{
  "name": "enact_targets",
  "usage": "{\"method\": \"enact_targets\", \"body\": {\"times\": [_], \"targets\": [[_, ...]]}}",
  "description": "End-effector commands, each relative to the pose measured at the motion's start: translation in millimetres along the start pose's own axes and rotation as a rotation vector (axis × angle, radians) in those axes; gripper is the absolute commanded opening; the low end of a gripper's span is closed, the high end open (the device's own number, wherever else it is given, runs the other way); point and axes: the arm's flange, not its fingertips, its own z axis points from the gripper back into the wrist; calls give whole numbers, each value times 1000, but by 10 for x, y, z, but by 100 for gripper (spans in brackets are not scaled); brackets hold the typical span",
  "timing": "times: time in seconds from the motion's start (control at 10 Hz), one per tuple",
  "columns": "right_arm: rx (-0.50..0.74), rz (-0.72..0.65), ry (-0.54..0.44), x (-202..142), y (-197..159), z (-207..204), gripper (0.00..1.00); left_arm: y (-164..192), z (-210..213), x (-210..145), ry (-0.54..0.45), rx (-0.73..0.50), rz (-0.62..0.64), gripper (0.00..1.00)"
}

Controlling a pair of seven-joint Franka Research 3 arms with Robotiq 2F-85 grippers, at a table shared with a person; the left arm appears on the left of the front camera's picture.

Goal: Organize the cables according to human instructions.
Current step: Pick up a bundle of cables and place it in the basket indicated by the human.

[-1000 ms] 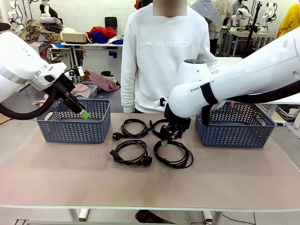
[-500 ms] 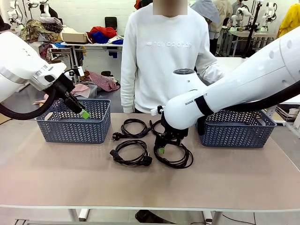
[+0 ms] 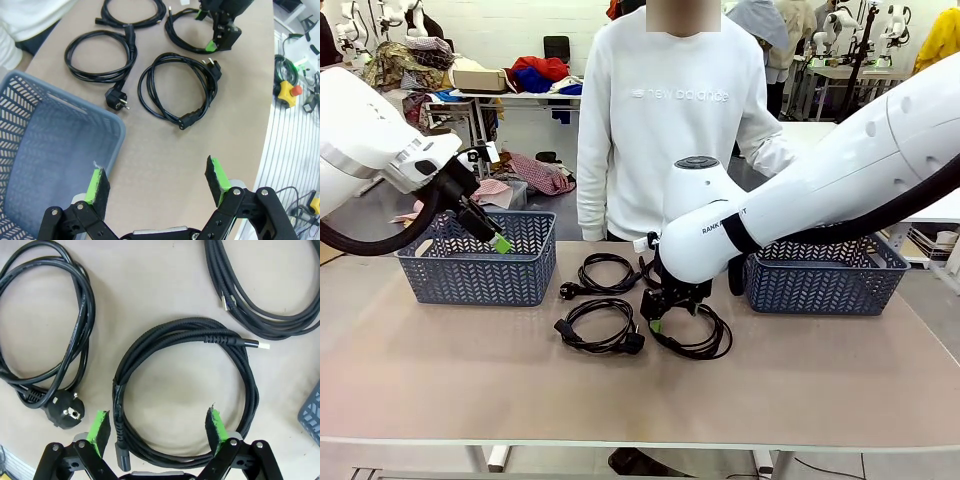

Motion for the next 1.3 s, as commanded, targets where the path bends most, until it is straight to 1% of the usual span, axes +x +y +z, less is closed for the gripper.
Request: {"method": "enact_targets", "body": {"times": [0.0, 0.7, 1.2], "targets": [[-38, -33, -9, 96, 59, -43, 100, -18, 5, -13, -26, -10, 0, 100], [-30, -37, 18, 161, 99, -193, 100, -18, 5, -13, -26, -10, 0, 100], [-62, -35, 34, 199, 115, -244, 100, -18, 5, -13, -26, -10, 0, 100]]}}
